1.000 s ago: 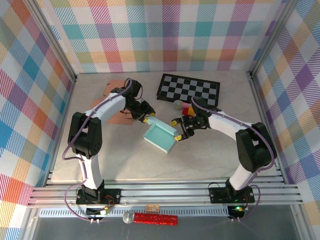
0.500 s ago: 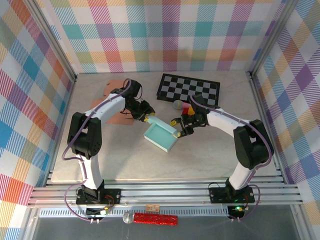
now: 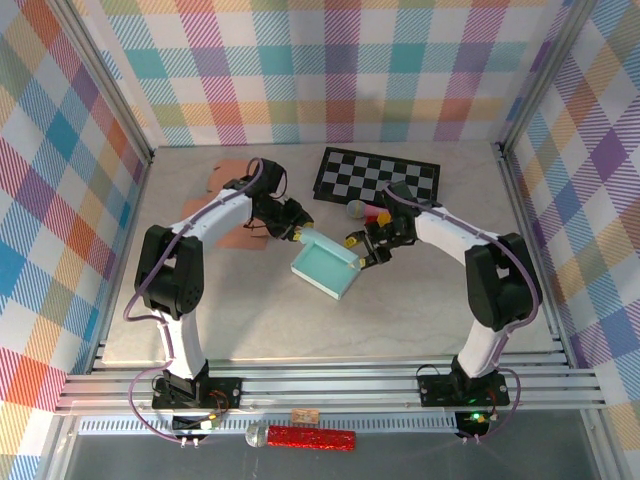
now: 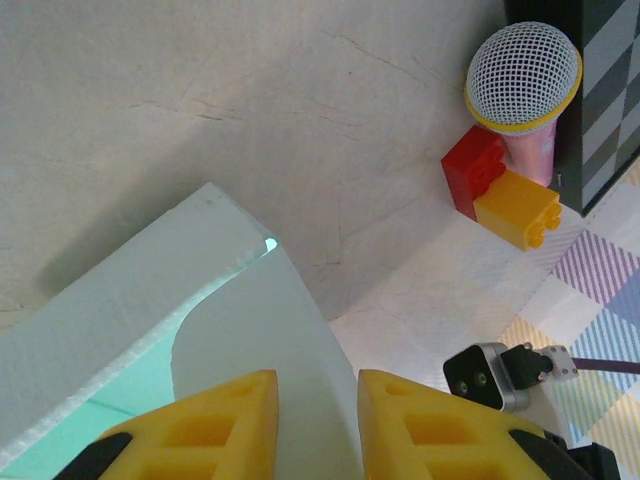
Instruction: Fold the paper box
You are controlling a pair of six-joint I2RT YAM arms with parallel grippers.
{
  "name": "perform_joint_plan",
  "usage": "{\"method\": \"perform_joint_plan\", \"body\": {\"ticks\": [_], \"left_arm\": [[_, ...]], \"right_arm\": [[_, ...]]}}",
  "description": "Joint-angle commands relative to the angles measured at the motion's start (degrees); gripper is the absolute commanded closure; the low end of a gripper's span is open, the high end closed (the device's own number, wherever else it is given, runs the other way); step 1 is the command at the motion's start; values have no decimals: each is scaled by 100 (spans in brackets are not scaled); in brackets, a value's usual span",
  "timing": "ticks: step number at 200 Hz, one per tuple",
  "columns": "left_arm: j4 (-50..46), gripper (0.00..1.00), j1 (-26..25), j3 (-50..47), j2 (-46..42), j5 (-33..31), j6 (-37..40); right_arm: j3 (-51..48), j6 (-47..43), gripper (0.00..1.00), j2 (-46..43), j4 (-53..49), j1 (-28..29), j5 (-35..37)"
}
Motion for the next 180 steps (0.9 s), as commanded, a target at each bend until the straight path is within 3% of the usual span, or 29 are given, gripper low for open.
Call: {"method": "perform_joint_plan", "body": {"ticks": [1, 54, 122, 180], "left_arm": [[262, 73, -259, -230, -198, 542, -340], [326, 67, -259, -346, -245, 534, -438], [590, 77, -259, -598, -225, 536, -400], [886, 80, -257, -953, -232, 388, -152]], "right_arm": [[449, -595, 57, 183, -37, 34, -453], [932, -1320, 58, 500, -610, -72, -539], [1288, -1976, 61, 699, -1045, -77, -402], [1470, -2928, 62, 798, -1672, -56, -4]]}}
